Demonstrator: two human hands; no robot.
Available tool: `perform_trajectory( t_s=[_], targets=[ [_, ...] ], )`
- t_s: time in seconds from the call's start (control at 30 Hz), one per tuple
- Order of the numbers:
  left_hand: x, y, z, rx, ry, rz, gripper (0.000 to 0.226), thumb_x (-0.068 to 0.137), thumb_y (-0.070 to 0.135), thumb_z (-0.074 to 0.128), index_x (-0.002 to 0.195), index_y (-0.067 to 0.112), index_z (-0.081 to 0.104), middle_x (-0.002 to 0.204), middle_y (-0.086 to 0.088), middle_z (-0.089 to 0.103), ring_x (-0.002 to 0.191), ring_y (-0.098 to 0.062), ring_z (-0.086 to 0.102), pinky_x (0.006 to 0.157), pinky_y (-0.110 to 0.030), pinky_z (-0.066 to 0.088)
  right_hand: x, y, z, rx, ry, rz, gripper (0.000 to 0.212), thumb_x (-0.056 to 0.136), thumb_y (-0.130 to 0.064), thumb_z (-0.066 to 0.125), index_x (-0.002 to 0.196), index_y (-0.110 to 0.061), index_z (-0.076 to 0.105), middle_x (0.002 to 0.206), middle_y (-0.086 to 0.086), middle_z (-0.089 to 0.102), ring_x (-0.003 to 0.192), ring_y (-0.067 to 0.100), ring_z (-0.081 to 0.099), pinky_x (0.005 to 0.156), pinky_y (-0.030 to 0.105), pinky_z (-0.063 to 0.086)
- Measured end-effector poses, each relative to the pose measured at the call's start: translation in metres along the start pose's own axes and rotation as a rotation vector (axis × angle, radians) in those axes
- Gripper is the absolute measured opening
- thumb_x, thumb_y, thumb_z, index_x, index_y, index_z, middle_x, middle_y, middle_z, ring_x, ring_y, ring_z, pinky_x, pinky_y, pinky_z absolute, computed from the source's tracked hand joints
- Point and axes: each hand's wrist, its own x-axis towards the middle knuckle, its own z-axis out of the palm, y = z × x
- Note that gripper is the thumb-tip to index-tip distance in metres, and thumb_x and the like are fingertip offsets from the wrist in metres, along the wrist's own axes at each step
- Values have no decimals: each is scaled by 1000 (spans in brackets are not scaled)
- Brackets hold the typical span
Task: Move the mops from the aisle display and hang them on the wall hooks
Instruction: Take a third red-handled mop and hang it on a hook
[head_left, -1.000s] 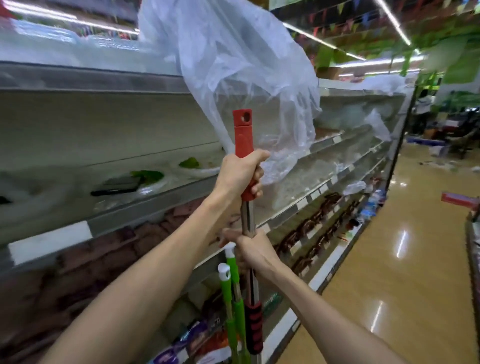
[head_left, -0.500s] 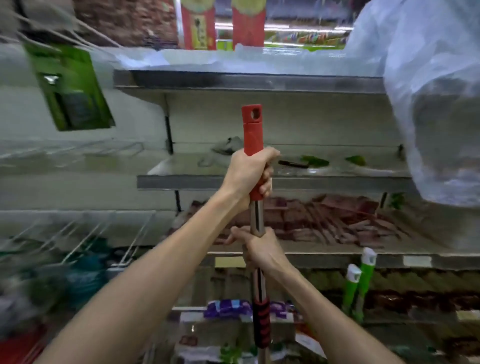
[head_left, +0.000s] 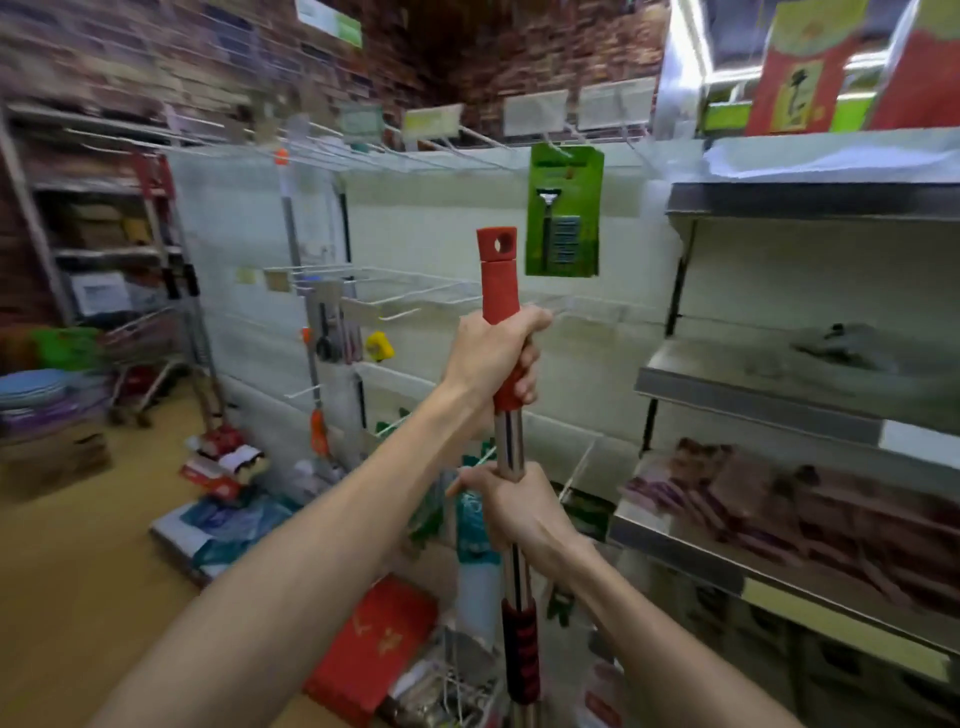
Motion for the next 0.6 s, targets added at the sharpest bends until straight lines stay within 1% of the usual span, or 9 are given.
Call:
perform_trajectory(
  t_s=[0.07, 0.13, 0.2, 0.23, 0.27, 0.33, 0.43, 0.53, 0.6],
  targets=[
    [-1, 15, -42, 18, 52, 14, 29, 93, 12, 62, 70, 17, 46, 46, 2, 36, 30, -13, 33, 39, -22, 30, 14, -12, 40, 8, -55, -23, 28, 91, -28, 66, 73, -10, 78, 49, 7, 50, 43, 21, 44, 49, 29, 36],
    [-1, 28, -85, 29, 100, 34, 30, 94, 11, 62, 70, 16, 45, 46, 1, 35, 29, -14, 32, 39, -22, 30, 30, -22, 82, 2, -91, -39, 27, 87, -27, 66, 72, -7, 77, 49, 7, 45, 42, 20, 40, 47, 28, 32],
    [1, 38, -129, 41, 137, 57, 32, 93, 13, 63, 69, 17, 44, 45, 2, 35, 29, -14, 33, 39, -23, 31, 45, -32, 125, -1, -120, -50, 35, 81, -31, 68, 84, 4, 74, 49, 5, 45, 42, 18, 41, 48, 28, 32],
    [1, 43, -151, 49, 153, 67, 32, 93, 13, 64, 69, 17, 44, 45, 2, 36, 29, -14, 33, 39, -23, 32, 52, -37, 146, -4, -139, -53, 39, 80, -33, 67, 88, 5, 73, 52, 7, 47, 43, 18, 42, 49, 29, 34],
    [2, 48, -173, 56, 172, 76, 30, 93, 14, 64, 70, 17, 44, 45, 3, 36, 30, -14, 34, 39, -24, 32, 57, -43, 166, -9, -163, -57, 39, 81, -33, 67, 89, 4, 73, 56, 10, 49, 45, 20, 43, 51, 30, 36],
    [1, 59, -216, 65, 218, 95, 28, 93, 14, 65, 72, 16, 47, 45, 3, 37, 30, -14, 34, 40, -24, 32, 68, -55, 207, -10, -214, -76, 32, 86, -29, 66, 88, 2, 75, 57, 13, 48, 48, 22, 44, 52, 31, 38],
    [-1, 76, -275, 92, 303, 137, 29, 94, 15, 67, 72, 16, 46, 45, 2, 39, 32, -15, 36, 40, -25, 35, 86, -73, 263, -7, -262, -96, 30, 87, -25, 66, 88, 3, 76, 49, 6, 47, 42, 18, 45, 43, 23, 38],
    [4, 94, -328, 150, 364, 201, 25, 92, 21, 71, 78, 15, 51, 49, 3, 47, 37, -16, 43, 44, -28, 40, 103, -93, 313, -2, -326, -110, 30, 86, -26, 67, 88, 2, 75, 38, -8, 46, 42, 15, 47, 47, 25, 40],
    [11, 106, -360, 193, 402, 235, 25, 90, 25, 74, 81, 14, 53, 54, 3, 51, 41, -16, 46, 47, -30, 42, 117, -108, 342, 8, -361, -121, 26, 85, -23, 68, 84, 2, 76, 36, -9, 47, 39, 13, 46, 47, 25, 40]
  ],
)
